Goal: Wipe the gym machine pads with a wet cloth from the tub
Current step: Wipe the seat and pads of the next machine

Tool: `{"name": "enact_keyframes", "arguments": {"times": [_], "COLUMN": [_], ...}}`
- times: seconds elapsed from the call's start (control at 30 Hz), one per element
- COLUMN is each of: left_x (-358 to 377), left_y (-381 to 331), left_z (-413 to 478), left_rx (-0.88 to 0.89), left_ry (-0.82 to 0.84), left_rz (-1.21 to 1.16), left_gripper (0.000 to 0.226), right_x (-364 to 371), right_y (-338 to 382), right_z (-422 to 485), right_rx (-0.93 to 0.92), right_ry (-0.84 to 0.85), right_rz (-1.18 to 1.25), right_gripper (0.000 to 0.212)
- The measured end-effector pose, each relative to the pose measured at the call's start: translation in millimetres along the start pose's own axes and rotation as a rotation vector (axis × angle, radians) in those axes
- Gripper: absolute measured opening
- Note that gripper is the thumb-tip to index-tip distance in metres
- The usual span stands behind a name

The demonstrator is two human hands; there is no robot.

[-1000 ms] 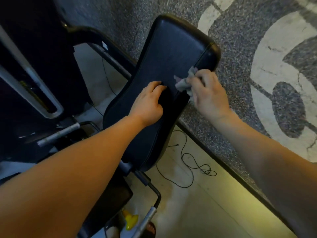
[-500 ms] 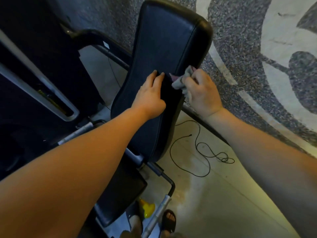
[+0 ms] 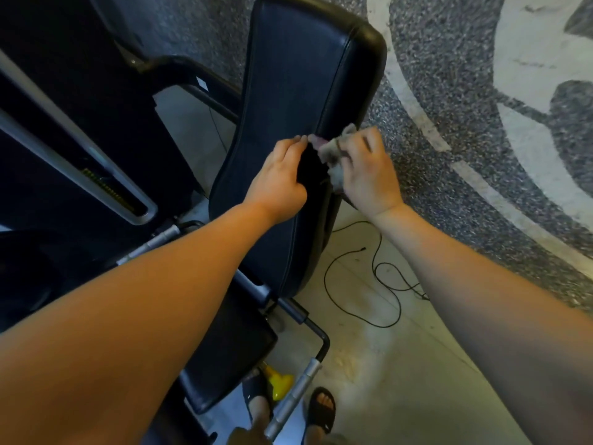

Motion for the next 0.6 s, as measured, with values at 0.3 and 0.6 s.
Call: {"name": "enact_keyframes", "arguments": {"times": [0.3,0.6], "left_x": [-2.7,10.4], "left_y": [-7.5,-12.4], "left_z": [-6.5,-20.8], "left_rx": [-0.043,-0.034], "left_ry": [0.092,0.08], "left_rz": [-0.015,-0.002], "left_gripper": [0.085,0.072], "right_x": [55.2,52.9], "right_y": [-3.7,-27.8], "right_z": [-73.3,-59.5], "right_rx": [0.068,0.167], "right_ry": [0.304,-0.023], "right_rz": [0.061,0.122], "right_gripper": [0.022,0.03]}}
Point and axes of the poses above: each hand's wrist, its own z-axis towards the middle knuckle, its own x-axis out of the palm, y = z × x, the point moved 4 cm from there along z, towards the middle knuckle, and after that the axes turned 13 degrees about z, right-handed, at the moved point
